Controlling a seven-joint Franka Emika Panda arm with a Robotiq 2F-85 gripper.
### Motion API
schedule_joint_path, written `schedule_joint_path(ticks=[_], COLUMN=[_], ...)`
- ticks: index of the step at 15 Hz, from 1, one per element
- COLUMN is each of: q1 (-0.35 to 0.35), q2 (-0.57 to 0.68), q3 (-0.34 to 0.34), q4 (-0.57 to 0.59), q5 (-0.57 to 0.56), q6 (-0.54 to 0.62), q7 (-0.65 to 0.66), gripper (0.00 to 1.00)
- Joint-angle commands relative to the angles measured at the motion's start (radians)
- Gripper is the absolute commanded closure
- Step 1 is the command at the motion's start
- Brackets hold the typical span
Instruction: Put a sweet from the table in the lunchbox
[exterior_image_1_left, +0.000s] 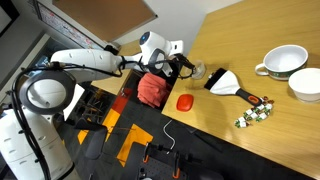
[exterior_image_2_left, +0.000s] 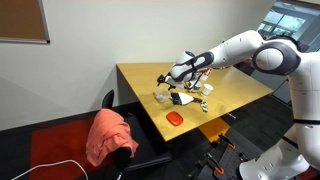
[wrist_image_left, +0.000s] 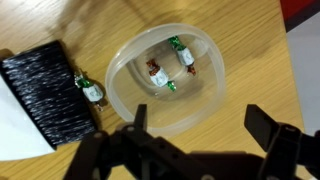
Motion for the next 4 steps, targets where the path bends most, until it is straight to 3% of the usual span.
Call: schedule_joint_path(ticks=[1, 4], q1=[-0.002, -0.003], q2=[0.001, 0.005], q3=[0.001, 0.001], q4=[0.002, 0.002], q5=[0.001, 0.001], q6=[-0.001, -0.001], q7=[-0.003, -0.004], gripper=[0.0, 0.0])
